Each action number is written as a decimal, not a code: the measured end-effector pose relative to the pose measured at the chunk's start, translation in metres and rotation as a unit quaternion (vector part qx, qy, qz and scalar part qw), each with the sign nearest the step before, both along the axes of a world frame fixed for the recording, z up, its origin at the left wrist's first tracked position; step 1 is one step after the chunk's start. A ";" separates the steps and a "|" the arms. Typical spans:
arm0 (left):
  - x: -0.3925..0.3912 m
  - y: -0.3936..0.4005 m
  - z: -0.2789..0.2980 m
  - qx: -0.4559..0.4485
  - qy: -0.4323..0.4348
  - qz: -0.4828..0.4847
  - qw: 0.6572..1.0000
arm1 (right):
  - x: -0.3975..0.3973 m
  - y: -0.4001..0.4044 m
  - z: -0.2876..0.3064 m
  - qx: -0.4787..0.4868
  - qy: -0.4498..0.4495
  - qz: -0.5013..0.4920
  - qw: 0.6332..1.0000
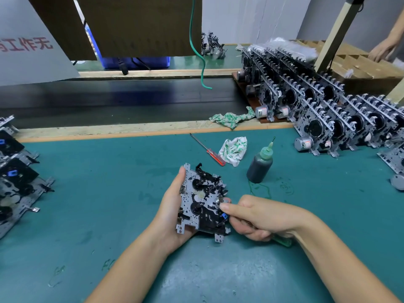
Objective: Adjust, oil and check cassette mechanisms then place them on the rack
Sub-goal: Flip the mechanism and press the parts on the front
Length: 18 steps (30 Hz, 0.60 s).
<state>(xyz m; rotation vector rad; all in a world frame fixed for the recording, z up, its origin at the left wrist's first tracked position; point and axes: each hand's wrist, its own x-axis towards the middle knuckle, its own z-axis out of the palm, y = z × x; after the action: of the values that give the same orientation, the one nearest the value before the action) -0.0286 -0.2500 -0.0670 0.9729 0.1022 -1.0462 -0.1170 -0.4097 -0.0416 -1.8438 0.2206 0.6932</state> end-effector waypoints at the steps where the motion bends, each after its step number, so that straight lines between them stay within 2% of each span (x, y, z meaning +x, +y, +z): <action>1: 0.000 0.000 0.000 0.002 0.000 0.001 1.000 | 0.000 0.000 0.000 -0.001 -0.002 0.000 1.000; 11: 0.001 0.003 0.004 -0.004 0.045 0.000 0.999 | 0.000 0.004 -0.001 -0.005 -0.037 -0.033 0.999; 18: 0.000 0.014 0.014 -0.097 0.118 0.021 0.988 | 0.001 -0.008 -0.003 0.083 -0.085 -0.182 0.976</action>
<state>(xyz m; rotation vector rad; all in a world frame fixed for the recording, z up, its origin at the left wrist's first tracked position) -0.0290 -0.2360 -0.0534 0.6664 0.2100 -1.1081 -0.1156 -0.4172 -0.0443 -1.6334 0.3655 0.2879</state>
